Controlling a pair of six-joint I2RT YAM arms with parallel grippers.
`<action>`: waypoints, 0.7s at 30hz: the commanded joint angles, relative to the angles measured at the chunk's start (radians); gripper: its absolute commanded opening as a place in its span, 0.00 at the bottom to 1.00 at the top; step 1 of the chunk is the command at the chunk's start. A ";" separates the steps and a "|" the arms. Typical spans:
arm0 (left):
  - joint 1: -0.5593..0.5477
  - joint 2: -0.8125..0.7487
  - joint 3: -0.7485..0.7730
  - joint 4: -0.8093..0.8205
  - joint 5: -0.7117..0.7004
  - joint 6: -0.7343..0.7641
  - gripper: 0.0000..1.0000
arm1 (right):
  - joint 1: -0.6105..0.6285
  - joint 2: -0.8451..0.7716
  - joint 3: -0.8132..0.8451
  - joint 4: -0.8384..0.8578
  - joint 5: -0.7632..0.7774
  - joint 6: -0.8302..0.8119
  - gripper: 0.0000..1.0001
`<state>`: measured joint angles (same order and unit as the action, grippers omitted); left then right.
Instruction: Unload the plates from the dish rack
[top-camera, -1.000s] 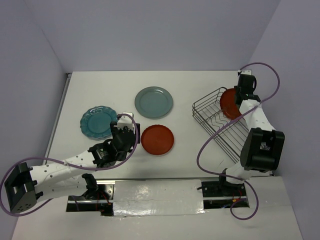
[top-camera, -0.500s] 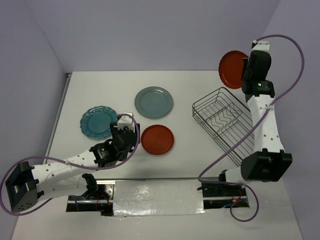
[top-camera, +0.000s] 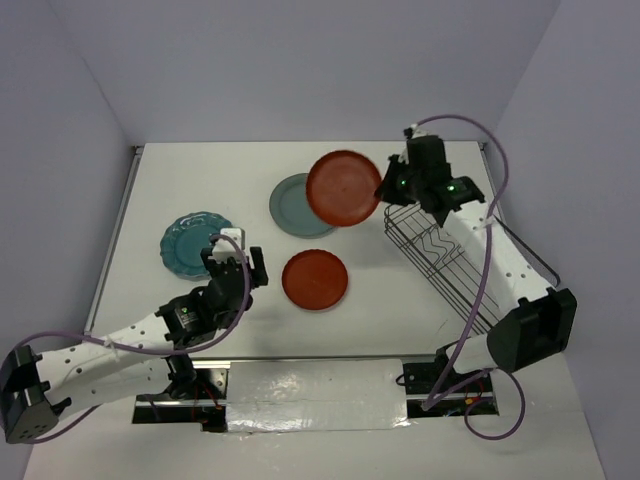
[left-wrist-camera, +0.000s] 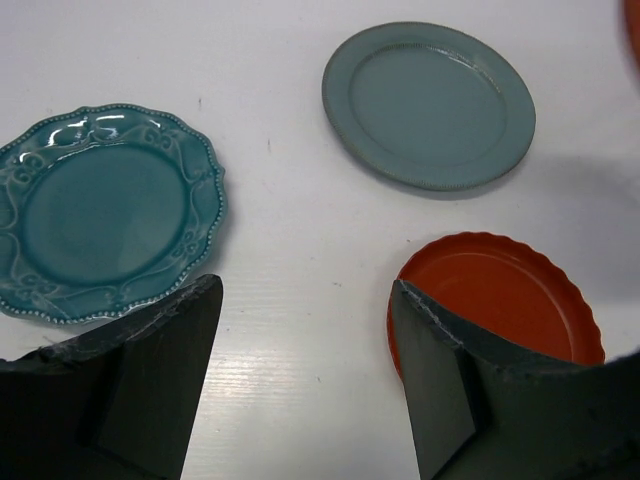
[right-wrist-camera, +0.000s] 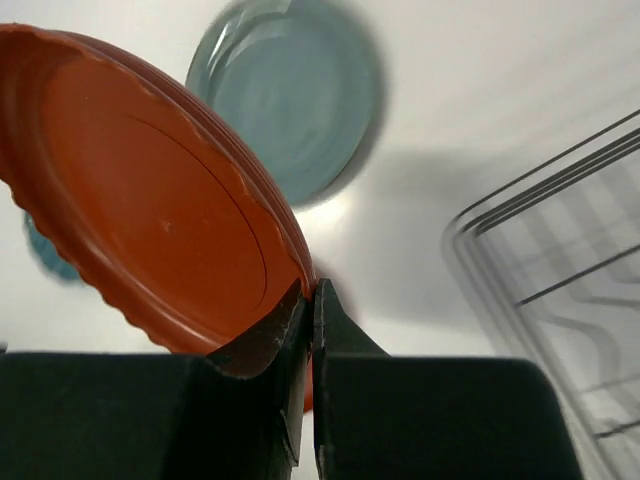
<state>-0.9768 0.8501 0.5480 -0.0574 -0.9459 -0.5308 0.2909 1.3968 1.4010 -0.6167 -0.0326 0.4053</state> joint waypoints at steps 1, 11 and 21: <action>-0.005 -0.058 -0.026 0.050 -0.047 -0.012 0.80 | 0.068 -0.058 -0.117 0.104 -0.122 0.130 0.00; -0.003 -0.089 -0.051 0.076 -0.082 -0.012 0.80 | 0.353 -0.001 -0.244 0.124 -0.058 0.236 0.00; -0.003 -0.045 -0.023 0.037 -0.096 -0.040 0.80 | 0.409 0.010 -0.384 0.153 -0.012 0.294 0.00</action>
<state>-0.9768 0.8165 0.4904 -0.0402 -1.0126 -0.5499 0.6876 1.4136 1.0538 -0.5179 -0.0807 0.6647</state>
